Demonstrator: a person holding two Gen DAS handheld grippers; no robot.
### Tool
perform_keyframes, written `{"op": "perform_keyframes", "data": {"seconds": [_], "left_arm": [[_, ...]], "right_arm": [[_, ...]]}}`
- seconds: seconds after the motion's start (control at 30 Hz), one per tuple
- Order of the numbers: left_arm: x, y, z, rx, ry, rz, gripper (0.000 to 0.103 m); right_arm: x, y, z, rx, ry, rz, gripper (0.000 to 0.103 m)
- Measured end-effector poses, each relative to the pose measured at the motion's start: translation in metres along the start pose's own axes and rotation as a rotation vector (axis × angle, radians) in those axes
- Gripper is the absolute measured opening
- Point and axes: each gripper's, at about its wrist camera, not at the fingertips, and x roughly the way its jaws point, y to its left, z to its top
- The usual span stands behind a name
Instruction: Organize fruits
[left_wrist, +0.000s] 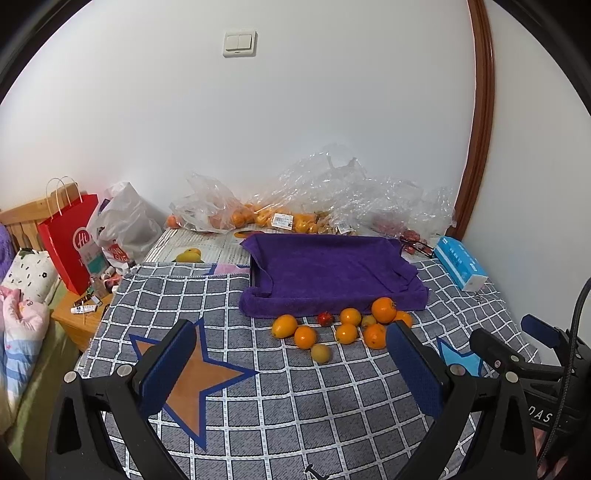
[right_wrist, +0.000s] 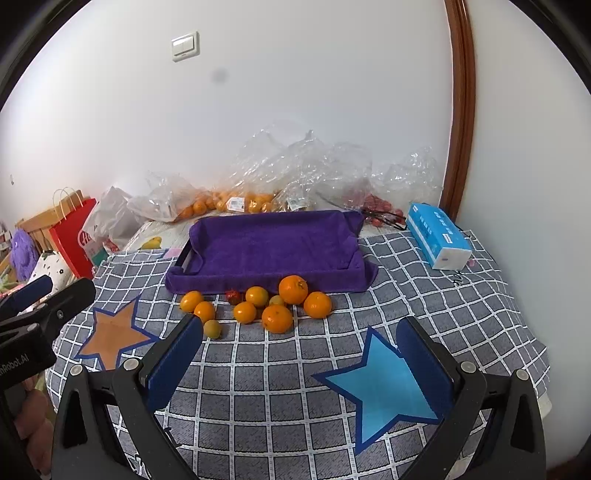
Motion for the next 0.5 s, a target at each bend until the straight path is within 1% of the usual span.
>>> {"op": "perform_keyframes", "data": {"seconds": [0.5], "left_arm": [[-0.0016,-0.0015,0.0003,0.001,-0.004,0.001,0.103]], "right_arm": [[0.0002,0.002,-0.0016,-0.011,-0.004,0.005,0.103]]}}
